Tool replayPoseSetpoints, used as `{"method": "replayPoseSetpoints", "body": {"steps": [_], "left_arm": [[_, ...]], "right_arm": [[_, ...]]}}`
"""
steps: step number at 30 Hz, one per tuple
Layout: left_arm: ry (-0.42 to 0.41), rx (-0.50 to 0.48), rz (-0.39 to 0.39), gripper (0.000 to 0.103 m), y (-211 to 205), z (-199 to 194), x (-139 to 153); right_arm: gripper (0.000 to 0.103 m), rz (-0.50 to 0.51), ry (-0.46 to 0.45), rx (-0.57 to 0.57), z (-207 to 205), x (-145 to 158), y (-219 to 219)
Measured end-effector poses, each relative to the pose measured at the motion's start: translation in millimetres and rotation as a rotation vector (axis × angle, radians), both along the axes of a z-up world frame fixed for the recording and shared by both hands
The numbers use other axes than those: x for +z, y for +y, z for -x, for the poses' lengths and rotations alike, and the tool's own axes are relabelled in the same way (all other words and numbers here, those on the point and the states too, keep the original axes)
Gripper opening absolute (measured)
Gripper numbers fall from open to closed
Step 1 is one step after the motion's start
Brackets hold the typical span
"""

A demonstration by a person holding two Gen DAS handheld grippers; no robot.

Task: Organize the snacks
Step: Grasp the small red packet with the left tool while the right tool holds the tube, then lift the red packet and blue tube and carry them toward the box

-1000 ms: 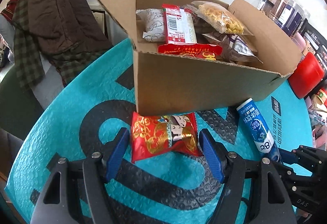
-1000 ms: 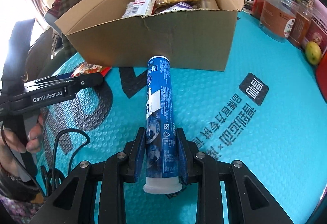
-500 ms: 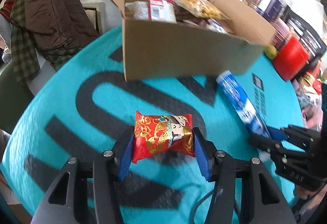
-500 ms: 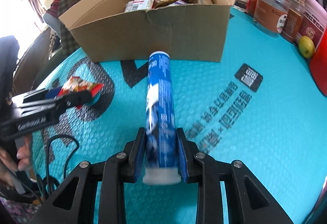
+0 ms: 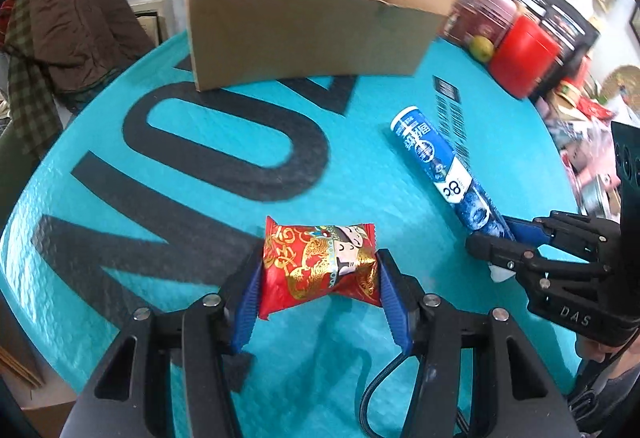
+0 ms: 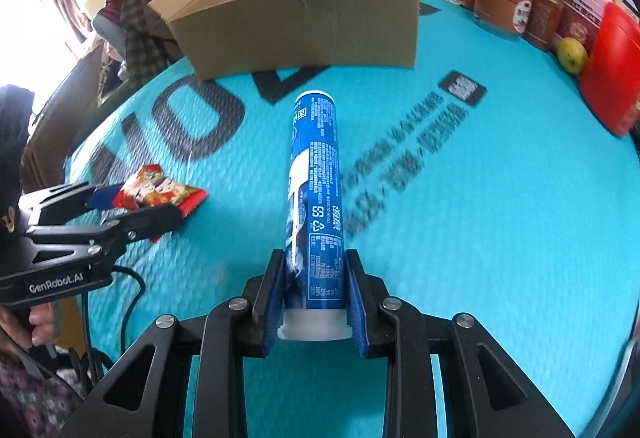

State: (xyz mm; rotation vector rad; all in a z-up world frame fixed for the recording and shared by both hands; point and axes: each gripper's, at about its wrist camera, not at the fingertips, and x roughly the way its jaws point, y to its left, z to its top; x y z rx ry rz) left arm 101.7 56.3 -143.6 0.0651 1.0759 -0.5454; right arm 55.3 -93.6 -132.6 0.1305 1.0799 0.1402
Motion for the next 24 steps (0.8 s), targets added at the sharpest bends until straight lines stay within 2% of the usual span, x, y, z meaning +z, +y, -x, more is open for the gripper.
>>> {"method": "replayPoseSetpoints", "body": {"steps": [7, 8, 10, 11, 13, 14, 17, 20, 22, 24], "left_arm": [[0.004, -0.022, 0.007, 0.053, -5, 12, 0], [0.003, -0.020, 0.007, 0.053, -4, 12, 0], [0.000, -0.016, 0.006, 0.053, -4, 12, -1], [-0.001, -0.014, 0.005, 0.053, -5, 11, -1], [-0.004, -0.014, -0.001, 0.053, -6, 10, -1], [-0.006, -0.016, -0.005, 0.053, -7, 9, -1], [-0.014, -0.021, -0.011, 0.053, -9, 7, -1], [-0.006, -0.027, -0.001, 0.053, -10, 4, -1], [0.024, -0.031, 0.041, 0.053, -9, 2, -1], [0.014, -0.031, 0.043, 0.053, -10, 1, 2]], "right_arm": [[0.029, -0.003, 0.015, 0.009, 14, 1, 2], [0.031, 0.005, 0.012, 0.009, 11, 2, 3], [0.042, 0.013, 0.007, 0.018, 6, 2, 6], [0.051, 0.014, 0.009, 0.021, 3, 1, 7], [0.052, 0.025, -0.002, 0.027, 0, 0, 10], [0.051, 0.038, -0.008, 0.031, -1, 0, 11], [0.028, 0.126, -0.042, 0.024, -1, -1, 15], [0.028, 0.105, -0.056, 0.010, 0, -1, 11], [0.028, 0.088, -0.063, 0.005, 2, 0, 10], [0.028, 0.068, -0.068, 0.005, 4, 1, 9]]}}
